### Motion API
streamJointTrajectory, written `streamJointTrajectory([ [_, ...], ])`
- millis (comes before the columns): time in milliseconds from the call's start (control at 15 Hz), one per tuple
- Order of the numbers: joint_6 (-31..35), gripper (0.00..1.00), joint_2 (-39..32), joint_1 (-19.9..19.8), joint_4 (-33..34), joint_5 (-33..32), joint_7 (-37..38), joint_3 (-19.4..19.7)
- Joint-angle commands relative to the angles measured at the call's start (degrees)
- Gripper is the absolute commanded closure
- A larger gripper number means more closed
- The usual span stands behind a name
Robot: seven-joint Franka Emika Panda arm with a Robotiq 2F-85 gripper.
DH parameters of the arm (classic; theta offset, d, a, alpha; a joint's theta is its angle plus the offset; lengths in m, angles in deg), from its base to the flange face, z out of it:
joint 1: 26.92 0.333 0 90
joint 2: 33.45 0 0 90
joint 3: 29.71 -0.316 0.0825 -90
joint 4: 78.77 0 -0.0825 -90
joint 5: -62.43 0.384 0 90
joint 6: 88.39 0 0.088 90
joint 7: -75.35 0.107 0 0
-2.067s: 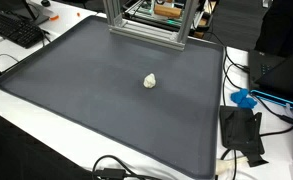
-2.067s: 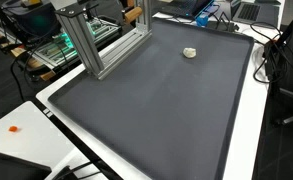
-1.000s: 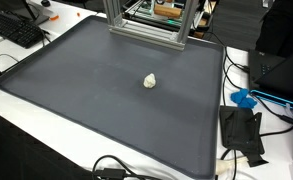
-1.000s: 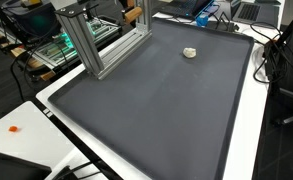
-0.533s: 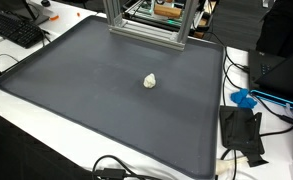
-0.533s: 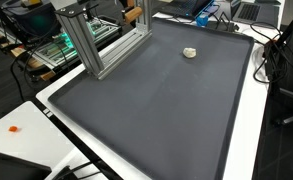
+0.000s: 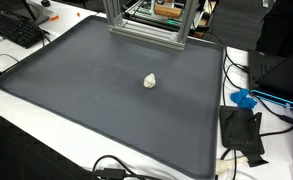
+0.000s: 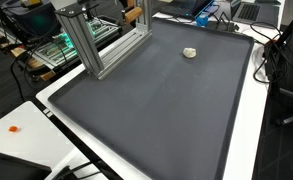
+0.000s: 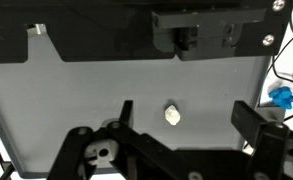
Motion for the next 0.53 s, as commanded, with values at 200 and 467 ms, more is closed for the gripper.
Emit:
streamJointTrajectory([
  [200,1.33,0.00,4.47,3.77,-5.19,0.23,0.14,-2.15],
  [467,1.25,0.00,5.39,4.54,-7.31,0.09,-0.10,-2.28],
])
